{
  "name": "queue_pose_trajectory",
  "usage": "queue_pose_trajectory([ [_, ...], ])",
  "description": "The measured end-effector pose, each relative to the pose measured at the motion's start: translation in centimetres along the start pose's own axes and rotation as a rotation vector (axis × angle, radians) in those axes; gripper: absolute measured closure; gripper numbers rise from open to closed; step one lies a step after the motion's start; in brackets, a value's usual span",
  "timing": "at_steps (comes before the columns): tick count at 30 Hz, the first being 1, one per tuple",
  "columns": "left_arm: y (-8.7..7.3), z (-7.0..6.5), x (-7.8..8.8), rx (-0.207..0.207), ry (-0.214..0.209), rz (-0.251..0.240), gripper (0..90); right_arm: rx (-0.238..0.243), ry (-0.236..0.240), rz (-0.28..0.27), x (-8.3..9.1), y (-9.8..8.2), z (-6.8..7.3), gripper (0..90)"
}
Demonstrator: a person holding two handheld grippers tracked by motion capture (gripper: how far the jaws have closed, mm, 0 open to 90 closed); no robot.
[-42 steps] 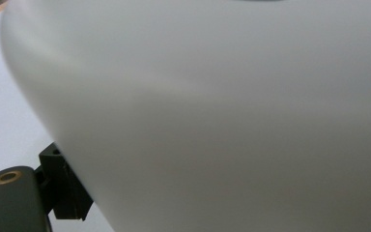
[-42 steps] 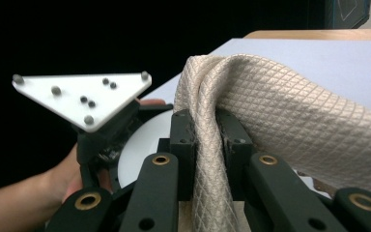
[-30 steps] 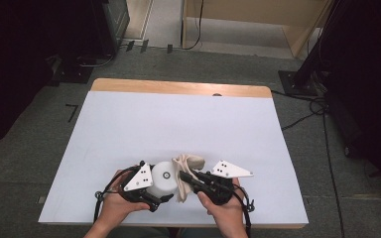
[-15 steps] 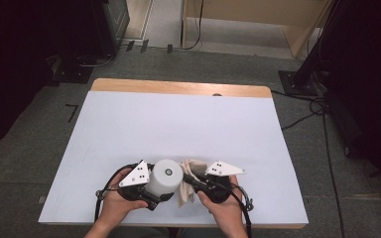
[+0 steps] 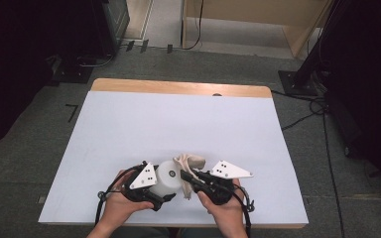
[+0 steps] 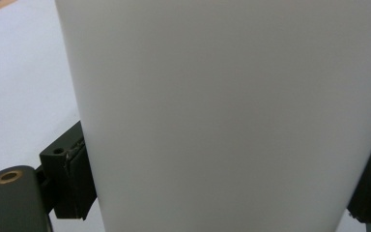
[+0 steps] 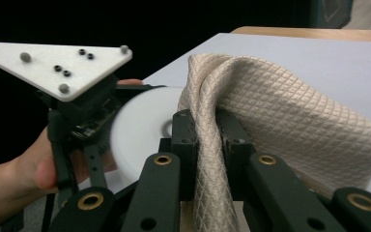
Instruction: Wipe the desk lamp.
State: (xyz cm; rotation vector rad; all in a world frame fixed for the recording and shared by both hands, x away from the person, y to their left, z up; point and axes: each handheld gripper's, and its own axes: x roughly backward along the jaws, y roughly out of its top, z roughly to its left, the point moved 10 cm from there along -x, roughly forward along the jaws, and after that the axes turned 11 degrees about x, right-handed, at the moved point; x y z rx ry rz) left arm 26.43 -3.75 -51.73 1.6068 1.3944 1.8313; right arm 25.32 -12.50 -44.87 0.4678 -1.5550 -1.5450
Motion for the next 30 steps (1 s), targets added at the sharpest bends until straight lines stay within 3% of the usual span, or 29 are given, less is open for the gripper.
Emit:
queue_pose_trajectory([
  [6, 0.1, -0.3, -0.1, -0.009, 0.024, 0.014, 8.6, 0.008, 0.045, -0.003, -0.4, 0.3, 1.7, 80.5],
  [11, 0.2, -0.9, -0.4, -0.063, 0.050, 0.031, 8.6, -0.001, 0.093, -0.008, -0.6, 1.0, 3.3, 80.3],
  [16, 0.3, -1.7, -0.7, -0.117, 0.048, 0.037, 8.6, -0.044, 0.080, -0.029, -0.9, 1.2, 2.5, 80.3],
  [20, 0.3, -1.5, -0.7, -0.080, 0.039, 0.038, 8.6, -0.048, 0.014, -0.016, -0.9, 0.6, 0.4, 80.7],
  [24, 0.3, -1.0, -0.5, -0.041, 0.035, 0.036, 8.6, -0.076, 0.001, 0.001, -0.5, -0.4, -0.7, 81.0],
  [27, 0.2, -0.8, -0.5, -0.023, 0.043, 0.035, 8.6, -0.048, 0.030, 0.009, -0.4, -0.3, 0.1, 81.6],
  [30, 0.2, -1.0, -0.5, -0.050, 0.053, 0.031, 8.6, 0.000, 0.074, 0.000, -0.6, 0.2, 1.6, 81.8],
])
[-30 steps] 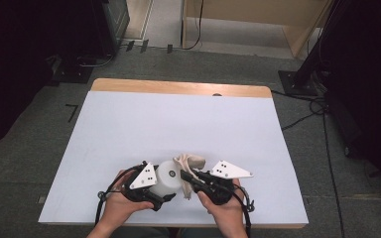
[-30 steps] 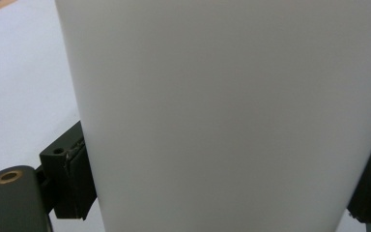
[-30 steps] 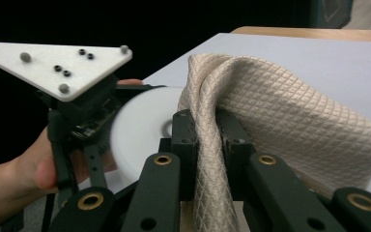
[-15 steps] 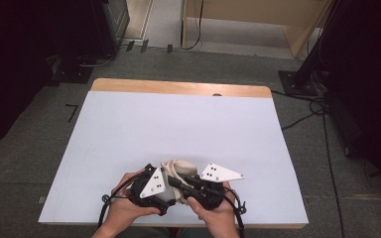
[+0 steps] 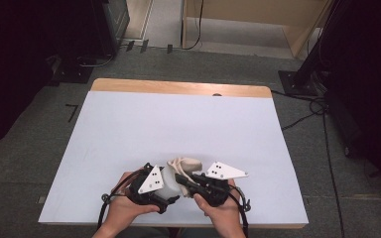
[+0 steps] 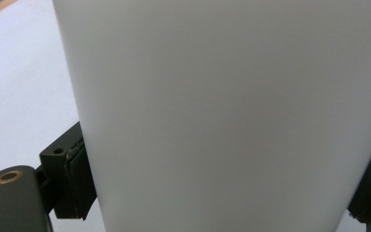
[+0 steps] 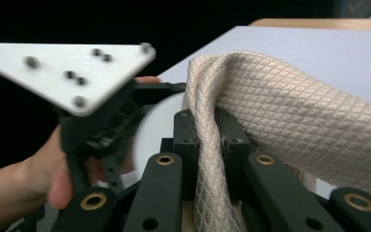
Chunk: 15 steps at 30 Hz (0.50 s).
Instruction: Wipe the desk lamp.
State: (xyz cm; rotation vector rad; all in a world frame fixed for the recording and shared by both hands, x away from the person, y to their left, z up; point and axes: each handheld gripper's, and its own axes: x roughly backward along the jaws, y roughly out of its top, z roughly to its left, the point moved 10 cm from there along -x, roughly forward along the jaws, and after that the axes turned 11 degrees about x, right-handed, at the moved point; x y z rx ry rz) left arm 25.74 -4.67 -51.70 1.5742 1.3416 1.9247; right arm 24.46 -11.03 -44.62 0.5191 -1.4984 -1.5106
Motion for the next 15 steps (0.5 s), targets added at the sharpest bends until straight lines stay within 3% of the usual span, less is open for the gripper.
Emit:
queue_pose_trajectory([
  [4, 0.0, -0.7, -0.1, -0.067, -0.014, -0.006, 8.6, -0.003, 0.034, -0.025, -0.3, 0.6, 0.8, 81.6],
  [7, 0.1, -0.9, -0.2, -0.084, -0.017, -0.006, 8.6, -0.014, 0.001, -0.034, -0.2, 0.5, -0.3, 81.6],
  [9, 0.1, -0.7, -0.2, -0.064, -0.019, -0.007, 8.6, -0.016, -0.031, -0.024, 0.0, 0.2, -1.2, 81.7],
  [12, 0.1, -0.2, -0.2, 0.001, -0.028, -0.007, 8.6, -0.011, -0.074, -0.005, 0.3, -0.5, -2.3, 82.0],
  [15, 0.1, 0.1, -0.2, 0.029, -0.017, -0.003, 8.5, 0.022, -0.070, 0.012, 0.4, -0.6, -1.7, 82.2],
])
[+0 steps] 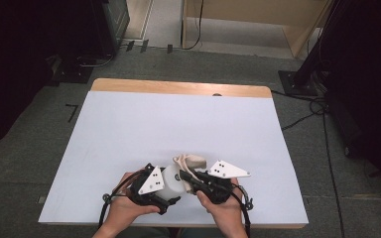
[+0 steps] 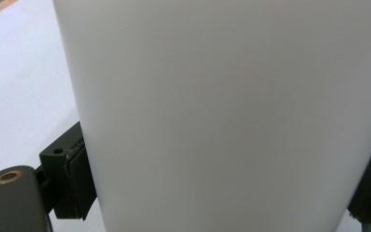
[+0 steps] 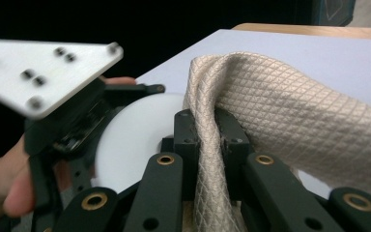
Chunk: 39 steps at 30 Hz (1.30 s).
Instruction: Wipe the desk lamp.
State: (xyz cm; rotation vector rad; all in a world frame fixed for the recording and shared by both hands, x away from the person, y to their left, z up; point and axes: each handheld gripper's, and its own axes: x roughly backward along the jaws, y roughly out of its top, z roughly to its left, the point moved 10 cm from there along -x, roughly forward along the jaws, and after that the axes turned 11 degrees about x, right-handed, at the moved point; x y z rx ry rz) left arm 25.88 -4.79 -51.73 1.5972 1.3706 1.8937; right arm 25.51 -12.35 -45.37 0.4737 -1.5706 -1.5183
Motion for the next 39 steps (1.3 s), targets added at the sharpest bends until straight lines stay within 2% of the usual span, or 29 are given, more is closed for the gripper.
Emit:
queue_pose_trajectory([
  [4, 0.0, -0.3, 0.0, -0.035, 0.016, 0.004, 8.6, 0.026, 0.061, -0.014, -0.2, 0.8, 2.0, 82.3],
  [7, 0.0, -0.6, -0.1, -0.086, 0.031, 0.015, 8.6, -0.009, 0.107, -0.041, -0.4, 1.4, 2.9, 82.3],
  [9, 0.1, -0.9, -0.2, -0.127, 0.041, 0.016, 8.6, -0.021, 0.114, -0.062, -0.5, 1.6, 2.8, 82.1],
  [13, 0.0, -1.2, -0.2, -0.179, 0.048, 0.017, 8.6, -0.058, 0.074, -0.079, -0.5, 1.6, 1.2, 82.1],
  [16, 0.1, -0.9, -0.2, -0.144, 0.031, 0.003, 8.5, -0.077, 0.015, -0.064, -0.4, 0.9, -0.4, 82.1],
  [18, 0.1, -0.5, -0.3, -0.078, 0.007, -0.012, 8.5, -0.071, -0.015, -0.039, -0.2, 0.3, -0.9, 82.1],
  [20, 0.1, 0.0, -0.2, -0.011, -0.011, -0.022, 8.5, -0.065, -0.022, -0.021, -0.1, -0.1, -1.1, 82.2],
  [22, 0.1, 0.4, -0.1, 0.031, -0.018, -0.026, 8.5, -0.059, -0.007, -0.016, -0.1, -0.2, -0.7, 82.3],
  [24, 0.1, 0.4, -0.1, 0.031, -0.007, -0.024, 8.5, -0.051, 0.021, -0.016, -0.1, 0.1, 0.0, 82.3],
  [26, 0.1, 0.3, -0.1, 0.014, 0.002, -0.023, 8.5, -0.054, 0.080, -0.029, -0.3, 0.7, 1.4, 82.2],
  [30, 0.2, -0.3, -0.3, -0.037, 0.004, -0.032, 8.6, -0.056, 0.118, -0.040, -0.6, 1.4, 2.6, 82.1],
  [32, 0.2, -0.4, -0.4, -0.035, 0.005, -0.037, 8.6, -0.065, 0.109, -0.051, -0.7, 1.4, 2.1, 82.0],
  [34, 0.3, -0.4, -0.5, -0.029, 0.000, -0.042, 8.5, -0.085, 0.073, -0.053, -0.7, 1.2, 1.0, 81.9],
  [36, 0.3, -0.2, -0.5, -0.007, -0.002, -0.057, 8.5, -0.125, 0.017, -0.053, -0.5, 0.6, -0.5, 81.7],
  [39, 0.5, 0.2, -0.5, 0.040, -0.014, -0.102, 8.5, -0.155, -0.031, -0.069, -0.2, 0.1, -1.7, 81.7],
])
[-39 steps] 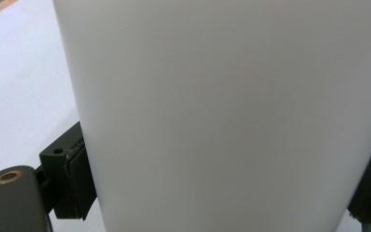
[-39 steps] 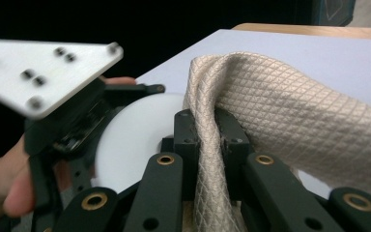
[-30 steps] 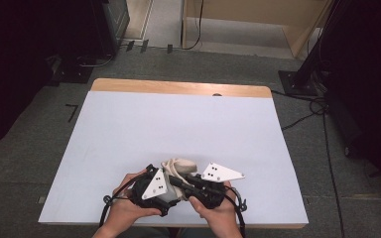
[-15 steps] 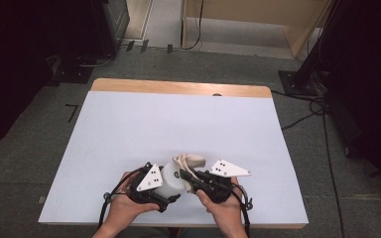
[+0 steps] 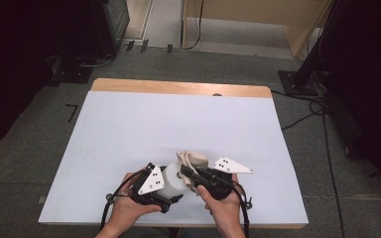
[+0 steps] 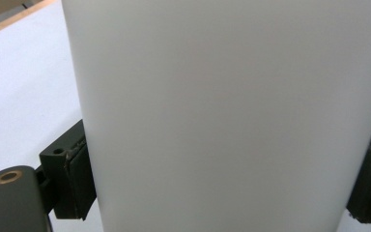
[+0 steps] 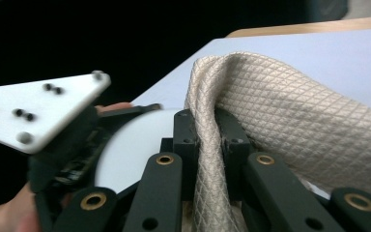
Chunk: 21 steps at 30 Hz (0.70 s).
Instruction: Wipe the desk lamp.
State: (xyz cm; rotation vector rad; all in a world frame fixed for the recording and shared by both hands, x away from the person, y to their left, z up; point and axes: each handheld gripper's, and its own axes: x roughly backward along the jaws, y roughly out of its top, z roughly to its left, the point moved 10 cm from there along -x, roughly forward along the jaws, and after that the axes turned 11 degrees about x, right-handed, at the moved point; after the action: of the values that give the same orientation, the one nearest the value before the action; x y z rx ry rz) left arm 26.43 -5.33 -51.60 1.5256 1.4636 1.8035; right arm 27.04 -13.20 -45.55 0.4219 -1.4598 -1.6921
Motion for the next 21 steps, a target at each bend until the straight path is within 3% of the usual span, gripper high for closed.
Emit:
queue_pose_trajectory([
  [4, 0.5, 0.6, 0.4, 0.110, -0.031, -0.081, 8.5, -0.006, -0.020, -0.041, 0.3, 0.4, -0.1, 81.4],
  [6, 0.8, 0.8, 0.5, 0.139, -0.035, -0.108, 8.5, -0.005, -0.028, -0.065, 0.5, 0.8, 0.0, 81.3],
  [9, 0.8, 1.0, 0.5, 0.155, -0.023, -0.130, 8.5, -0.008, -0.045, -0.096, 0.5, 1.0, 0.1, 81.0],
  [13, 0.7, 1.5, 0.4, 0.206, -0.025, -0.150, 8.4, -0.016, -0.071, -0.120, 0.5, 0.7, 0.1, 80.7],
  [19, 0.4, 2.0, 0.3, 0.231, -0.012, -0.156, 8.4, -0.014, -0.075, -0.130, 0.5, 0.4, 0.1, 80.6],
  [21, 0.5, 2.6, 0.5, 0.269, 0.003, -0.187, 8.5, -0.013, -0.072, -0.120, 0.4, 0.1, 0.2, 80.5],
])
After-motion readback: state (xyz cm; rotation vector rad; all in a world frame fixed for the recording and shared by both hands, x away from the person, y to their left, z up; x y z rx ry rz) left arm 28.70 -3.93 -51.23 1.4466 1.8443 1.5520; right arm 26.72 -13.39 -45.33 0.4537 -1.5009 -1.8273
